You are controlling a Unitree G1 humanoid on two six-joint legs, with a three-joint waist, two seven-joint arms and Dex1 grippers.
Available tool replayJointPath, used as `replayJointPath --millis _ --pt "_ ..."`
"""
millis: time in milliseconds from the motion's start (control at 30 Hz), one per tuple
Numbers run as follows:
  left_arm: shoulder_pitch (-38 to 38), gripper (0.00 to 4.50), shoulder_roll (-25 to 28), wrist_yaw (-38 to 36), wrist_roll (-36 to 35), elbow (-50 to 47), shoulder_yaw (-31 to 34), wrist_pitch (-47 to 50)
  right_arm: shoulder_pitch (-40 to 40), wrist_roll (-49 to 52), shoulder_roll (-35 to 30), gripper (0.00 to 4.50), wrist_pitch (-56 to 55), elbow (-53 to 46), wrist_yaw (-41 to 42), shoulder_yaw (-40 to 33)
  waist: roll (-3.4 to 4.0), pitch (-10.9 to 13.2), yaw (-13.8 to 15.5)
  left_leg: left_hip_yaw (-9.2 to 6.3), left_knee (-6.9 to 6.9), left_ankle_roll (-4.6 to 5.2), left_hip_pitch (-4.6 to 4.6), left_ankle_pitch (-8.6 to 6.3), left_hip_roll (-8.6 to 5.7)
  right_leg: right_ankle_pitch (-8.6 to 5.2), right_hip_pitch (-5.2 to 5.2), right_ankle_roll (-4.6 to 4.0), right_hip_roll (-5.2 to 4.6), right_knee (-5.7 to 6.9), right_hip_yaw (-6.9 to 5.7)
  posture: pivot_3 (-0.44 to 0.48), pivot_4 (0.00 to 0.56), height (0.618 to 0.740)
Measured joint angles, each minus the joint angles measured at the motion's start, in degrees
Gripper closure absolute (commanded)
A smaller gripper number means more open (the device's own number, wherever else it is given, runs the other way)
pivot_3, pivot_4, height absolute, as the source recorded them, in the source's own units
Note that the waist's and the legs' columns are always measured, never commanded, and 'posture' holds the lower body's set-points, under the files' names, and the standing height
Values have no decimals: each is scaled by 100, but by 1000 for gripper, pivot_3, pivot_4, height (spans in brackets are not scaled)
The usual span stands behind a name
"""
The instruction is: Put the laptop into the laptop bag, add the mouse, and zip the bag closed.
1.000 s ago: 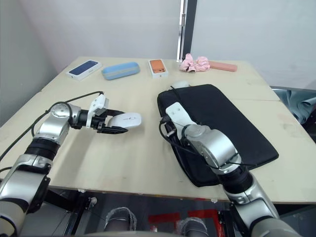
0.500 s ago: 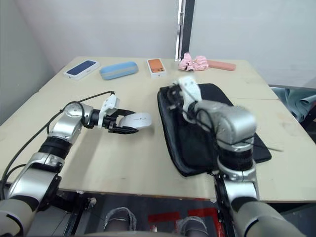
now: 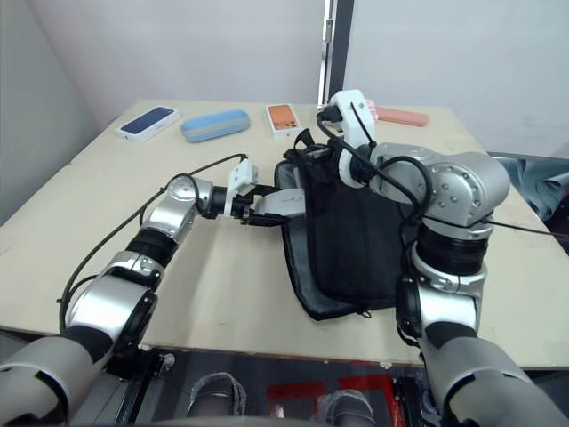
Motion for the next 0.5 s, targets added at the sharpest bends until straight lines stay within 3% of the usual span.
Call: replayJointPath --millis 100,500 --pt "-227 1645 -407 341 159 499 -6 -282 5 152 27 4451 0 0 -197 6 0 0 92 -2 11 3 -7 0 -2 0 0 -3 -3 0 1 0 150 740" --pt "-358 1645 -953 789 442 1162 2 -671 -12 735 -140 4451 0 25 -658 -114 0 0 118 -5 14 5 -10 0 -3 1 0 -1 -4 1 -1 0 150 740"
